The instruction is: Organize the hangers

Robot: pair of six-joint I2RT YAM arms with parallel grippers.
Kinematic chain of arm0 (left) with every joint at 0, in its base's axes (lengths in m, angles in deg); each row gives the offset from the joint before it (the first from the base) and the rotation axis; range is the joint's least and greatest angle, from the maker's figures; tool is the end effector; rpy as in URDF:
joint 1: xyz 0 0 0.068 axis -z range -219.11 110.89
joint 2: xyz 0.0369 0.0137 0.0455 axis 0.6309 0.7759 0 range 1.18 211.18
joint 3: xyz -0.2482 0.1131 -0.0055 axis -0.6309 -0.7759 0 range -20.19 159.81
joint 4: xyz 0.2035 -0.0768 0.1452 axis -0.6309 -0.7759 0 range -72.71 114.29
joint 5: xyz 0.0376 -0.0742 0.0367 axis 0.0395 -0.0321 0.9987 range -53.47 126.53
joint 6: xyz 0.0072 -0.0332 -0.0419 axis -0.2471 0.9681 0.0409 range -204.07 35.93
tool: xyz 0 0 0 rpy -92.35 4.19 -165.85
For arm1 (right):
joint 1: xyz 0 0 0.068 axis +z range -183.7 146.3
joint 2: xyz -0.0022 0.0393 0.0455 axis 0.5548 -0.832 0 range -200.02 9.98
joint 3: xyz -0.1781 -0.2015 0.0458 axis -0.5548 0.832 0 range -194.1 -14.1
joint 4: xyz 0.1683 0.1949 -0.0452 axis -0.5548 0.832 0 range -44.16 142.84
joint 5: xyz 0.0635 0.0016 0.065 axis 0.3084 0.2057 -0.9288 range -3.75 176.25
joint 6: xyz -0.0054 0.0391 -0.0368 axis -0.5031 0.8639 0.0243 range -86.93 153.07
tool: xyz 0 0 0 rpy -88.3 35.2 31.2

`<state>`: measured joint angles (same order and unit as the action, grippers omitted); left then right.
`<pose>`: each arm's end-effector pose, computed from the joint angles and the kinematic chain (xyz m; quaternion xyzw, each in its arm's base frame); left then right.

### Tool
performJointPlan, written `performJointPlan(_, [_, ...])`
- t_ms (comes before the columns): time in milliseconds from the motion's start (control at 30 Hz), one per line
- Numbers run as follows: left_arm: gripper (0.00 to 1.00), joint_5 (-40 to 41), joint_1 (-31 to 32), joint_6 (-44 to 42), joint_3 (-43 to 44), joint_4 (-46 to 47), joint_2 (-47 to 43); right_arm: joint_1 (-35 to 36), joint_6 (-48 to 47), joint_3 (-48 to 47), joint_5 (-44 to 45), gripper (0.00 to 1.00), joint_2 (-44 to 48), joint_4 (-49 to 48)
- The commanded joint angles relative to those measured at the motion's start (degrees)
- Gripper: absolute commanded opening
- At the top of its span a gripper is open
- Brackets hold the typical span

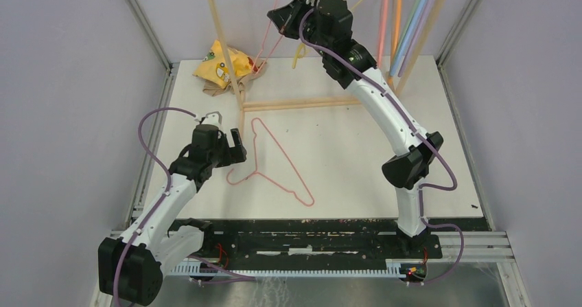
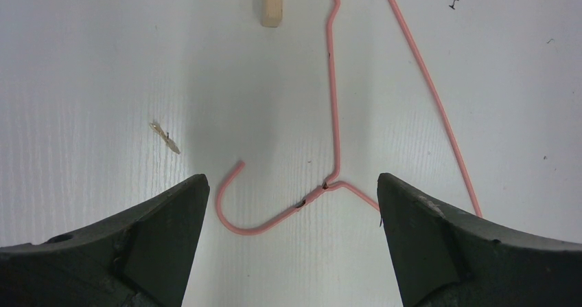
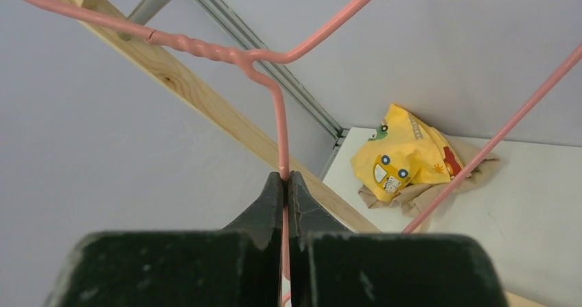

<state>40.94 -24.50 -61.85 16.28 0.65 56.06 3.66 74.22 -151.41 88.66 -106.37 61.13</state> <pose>0.1951 -0.0480 0.2356 -0.0761 0.9100 -0.0949 0.3964 0.3614 0.2740 0.5044 0.0378 0.6702 0.4580 0.5828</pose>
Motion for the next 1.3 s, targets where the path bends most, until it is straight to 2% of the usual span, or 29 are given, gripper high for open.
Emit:
performJointPlan(0, [0.99,0.61,0.07,1.32,0.85,2.71,0.39,-0.43,0.2,1.44,0.47,0.01,0.99,-1.92])
performJointPlan(233, [1.0,0.78,0.07,1.73,0.13,3.18,0.33,-1.32,1.69,6.09,1.1,0.01,2.5,-2.87])
performJointPlan(433, [0.99,0.79,0.11,1.52,0.57,3.16,0.45,-2.24,2.19,6.23,2.59,0.01,2.83,-3.11])
performJointPlan(700, [0.99,0.36,0.07,1.24,-0.06,3.24,0.49,-3.81,6.33,18.54,9.65,0.01,11.35,-6.15])
performJointPlan(1033, [1.0,-0.24,0.06,0.38,0.62,3.82,2.0,-5.33,7.33,23.38,13.01,0.02,16.49,-3.24])
performJointPlan(1100, [1.0,-0.28,0.07,0.36,0.56,3.86,1.91,-5.61,7.62,23.42,12.73,0.07,17.07,-2.15])
performJointPlan(1267, [0.99,-0.15,0.07,0.45,0.27,3.86,1.57,-5.65,4.71,20.0,7.71,0.3,17.56,1.35])
